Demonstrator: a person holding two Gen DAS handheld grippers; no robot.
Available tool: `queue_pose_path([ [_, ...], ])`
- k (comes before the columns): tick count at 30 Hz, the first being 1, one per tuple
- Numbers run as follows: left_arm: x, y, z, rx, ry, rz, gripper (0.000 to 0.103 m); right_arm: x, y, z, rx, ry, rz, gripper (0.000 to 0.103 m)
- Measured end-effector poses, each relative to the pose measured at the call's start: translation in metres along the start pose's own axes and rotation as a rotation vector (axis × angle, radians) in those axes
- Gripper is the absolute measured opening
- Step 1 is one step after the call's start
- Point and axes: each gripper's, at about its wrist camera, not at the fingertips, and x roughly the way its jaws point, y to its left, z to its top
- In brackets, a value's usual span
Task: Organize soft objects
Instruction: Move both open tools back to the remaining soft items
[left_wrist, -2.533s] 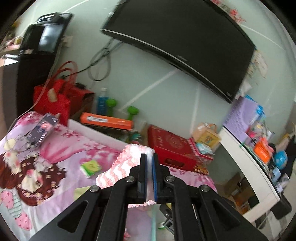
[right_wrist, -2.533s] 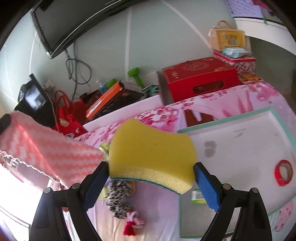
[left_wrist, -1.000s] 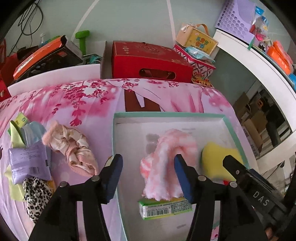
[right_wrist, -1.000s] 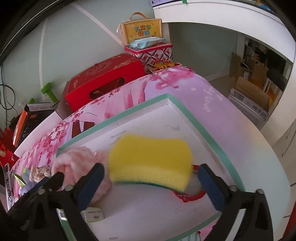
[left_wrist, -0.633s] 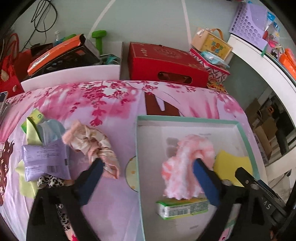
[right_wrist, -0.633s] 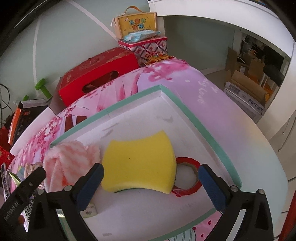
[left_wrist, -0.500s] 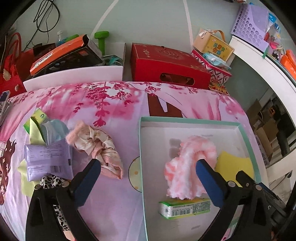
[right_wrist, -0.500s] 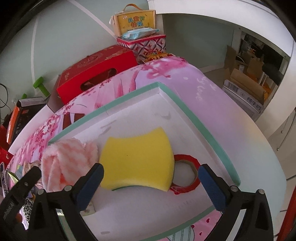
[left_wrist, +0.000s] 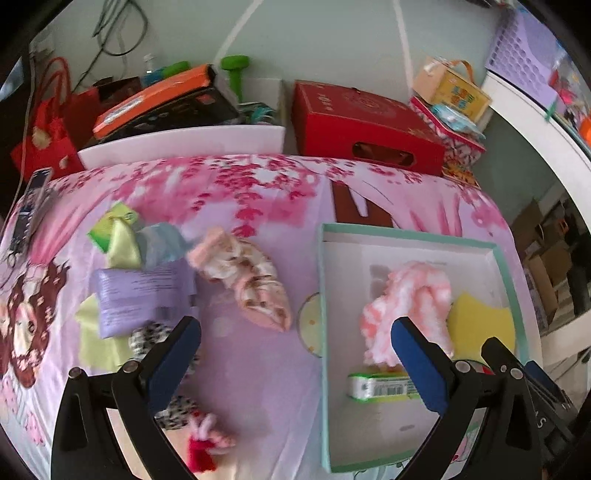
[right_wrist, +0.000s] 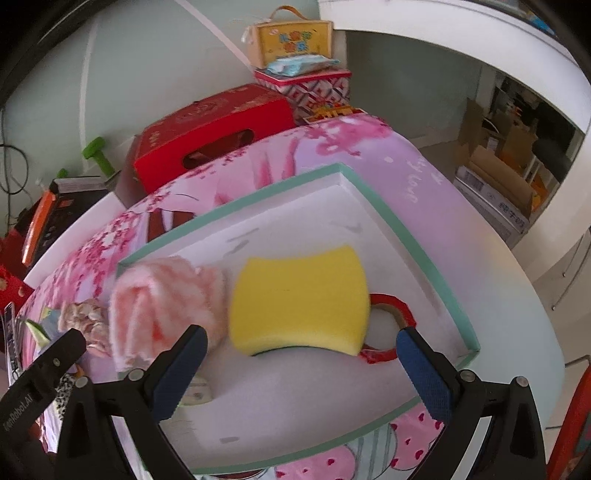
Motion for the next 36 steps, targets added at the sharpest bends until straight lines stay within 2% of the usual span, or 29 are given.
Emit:
queue_pose_path([
  [5,-0.015,0.027,0.001,-0.035,-0.004,0.069,0.102,-0.015,0.019,-0.002,-0.039,-0.032,0.043,0.103],
  [10,-0.033,0.067,-0.001,-0.119,-0.025,0.131,0.102,-0.03,0.04,-0.006,-0.101,-0.056,0.07,0.103],
  [18,-0.053,0.115,-0.011,-0.236,-0.037,0.15,0.102,-0.043,0.092,-0.026,-0.229,-0.044,0.18,0.103],
  [26,-0.046,0.134,-0.028,-0.295,0.022,0.141,0.102,-0.048,0.146,-0.058,-0.374,-0.016,0.281,0.103],
  [36,-0.02,0.157,-0.056,-0.385,0.14,0.177,0.102,-0.027,0.173,-0.088,-0.458,0.071,0.287,0.103],
])
